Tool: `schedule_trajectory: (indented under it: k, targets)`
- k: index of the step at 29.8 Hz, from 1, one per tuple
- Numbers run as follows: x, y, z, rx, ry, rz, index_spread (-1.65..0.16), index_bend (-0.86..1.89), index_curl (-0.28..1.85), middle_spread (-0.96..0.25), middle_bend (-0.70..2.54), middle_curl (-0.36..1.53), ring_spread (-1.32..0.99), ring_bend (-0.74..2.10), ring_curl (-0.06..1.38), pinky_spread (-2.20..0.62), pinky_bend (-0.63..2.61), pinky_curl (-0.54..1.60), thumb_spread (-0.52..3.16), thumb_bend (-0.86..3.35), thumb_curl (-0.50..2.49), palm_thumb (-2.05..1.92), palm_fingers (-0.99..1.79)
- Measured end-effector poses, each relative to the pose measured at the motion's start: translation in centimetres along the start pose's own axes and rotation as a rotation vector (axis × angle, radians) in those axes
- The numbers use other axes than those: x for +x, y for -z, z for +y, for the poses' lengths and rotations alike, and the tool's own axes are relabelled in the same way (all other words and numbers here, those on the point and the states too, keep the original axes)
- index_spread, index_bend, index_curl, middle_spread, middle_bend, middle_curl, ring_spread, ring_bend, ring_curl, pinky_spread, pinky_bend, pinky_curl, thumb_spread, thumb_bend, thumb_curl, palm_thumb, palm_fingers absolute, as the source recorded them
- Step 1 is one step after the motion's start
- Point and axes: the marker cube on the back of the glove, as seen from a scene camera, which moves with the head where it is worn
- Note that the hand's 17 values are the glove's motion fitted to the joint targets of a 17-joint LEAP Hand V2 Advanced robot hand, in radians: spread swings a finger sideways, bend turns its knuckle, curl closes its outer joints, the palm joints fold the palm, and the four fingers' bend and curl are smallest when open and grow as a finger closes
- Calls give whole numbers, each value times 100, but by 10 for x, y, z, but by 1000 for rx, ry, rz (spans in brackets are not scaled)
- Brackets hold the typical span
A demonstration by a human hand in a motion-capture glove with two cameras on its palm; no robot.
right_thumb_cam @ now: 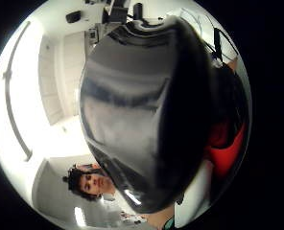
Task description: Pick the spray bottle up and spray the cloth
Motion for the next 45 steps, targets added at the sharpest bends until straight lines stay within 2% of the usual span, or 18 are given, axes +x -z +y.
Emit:
schedule_trajectory:
  k: [6,9,16,22,37,45]
  targets:
    - [-53,43,11,217,170,-65,-19,15,40,-9,60,49,-9,72,42,0,25,36,68,-3,69,89,126]
    - [-75,47,12,271,239,-108,-19,15,40,-9,60,49,-9,72,42,0,25,36,67,-3,69,89,126]
    - [-104,24,-3,329,341,-181,-19,15,40,-9,61,49,-9,71,42,1,25,36,68,-3,70,89,126]
    - [-103,-8,-20,383,407,-278,-19,15,40,-9,61,49,-9,71,42,1,25,36,68,-3,70,88,126]
    - [-66,-104,-54,360,348,-370,-19,14,41,-10,59,49,-9,72,42,0,24,37,70,-3,70,87,125]
    - [-49,-127,-63,369,344,-352,-19,15,41,-10,59,49,-9,71,42,-1,24,37,73,-3,69,87,125]
